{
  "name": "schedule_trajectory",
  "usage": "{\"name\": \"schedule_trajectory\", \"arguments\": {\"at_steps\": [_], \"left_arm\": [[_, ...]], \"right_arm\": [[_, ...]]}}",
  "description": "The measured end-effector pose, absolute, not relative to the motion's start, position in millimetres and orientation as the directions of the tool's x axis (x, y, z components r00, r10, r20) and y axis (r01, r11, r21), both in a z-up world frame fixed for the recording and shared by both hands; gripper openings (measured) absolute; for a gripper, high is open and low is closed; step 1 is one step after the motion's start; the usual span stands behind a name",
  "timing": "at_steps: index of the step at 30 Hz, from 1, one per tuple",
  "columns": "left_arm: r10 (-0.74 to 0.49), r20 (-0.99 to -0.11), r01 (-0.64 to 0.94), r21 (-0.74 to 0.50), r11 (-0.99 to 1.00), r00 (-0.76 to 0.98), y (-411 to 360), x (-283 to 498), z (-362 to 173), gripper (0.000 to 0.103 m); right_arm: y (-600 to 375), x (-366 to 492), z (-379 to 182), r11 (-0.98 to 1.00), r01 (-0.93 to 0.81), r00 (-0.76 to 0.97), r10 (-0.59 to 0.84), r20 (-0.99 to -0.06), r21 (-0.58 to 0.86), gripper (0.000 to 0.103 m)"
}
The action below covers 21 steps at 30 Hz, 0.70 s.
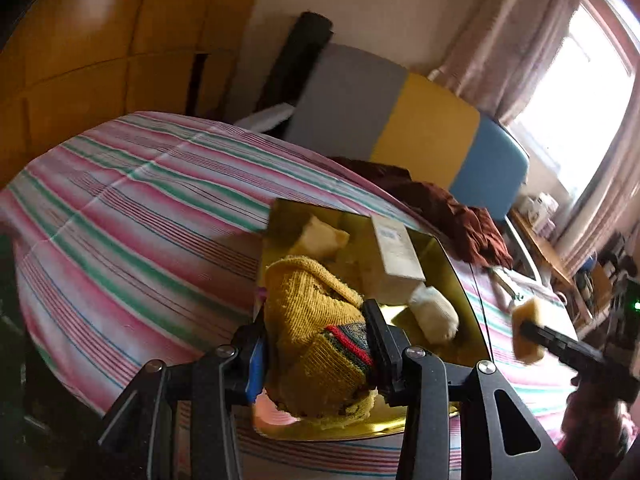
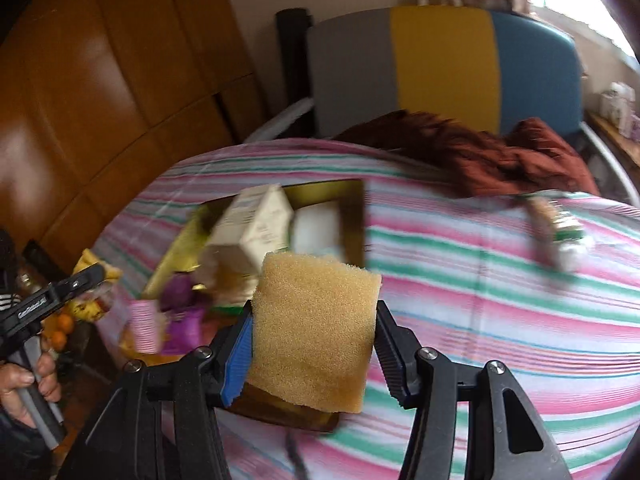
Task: Organize objects
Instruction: 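Carry the sponge and mitt into the gold tray and open both grippers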
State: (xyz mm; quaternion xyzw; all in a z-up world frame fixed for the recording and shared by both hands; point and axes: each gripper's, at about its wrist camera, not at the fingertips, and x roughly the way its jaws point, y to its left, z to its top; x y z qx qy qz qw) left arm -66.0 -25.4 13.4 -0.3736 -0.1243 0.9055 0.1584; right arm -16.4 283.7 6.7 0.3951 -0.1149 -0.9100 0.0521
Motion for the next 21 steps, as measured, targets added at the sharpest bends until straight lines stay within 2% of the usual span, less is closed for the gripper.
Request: {"name": "schedule_trajectory", "arguments": {"at_steps": [8, 21], "left_arm": [[0.422, -0.637, -0.217, -0.376, -0.901, -0.645, -25.4, -65.0, 9.6, 0.043], [0.503, -0.637, -0.307, -0.401, -0.863, -0.583, 12.1, -81.2, 9.8, 0.044]], "right_arm": [[242.1, -29.0, -8.0, -0.951, 0.047, -0.652, -0.26, -0.713, 0.304, 0.055], [244.9, -36.2, -24.2, -0.963, -0.011, -0.625, -0.204, -0.753, 0.27, 0.058]]}}
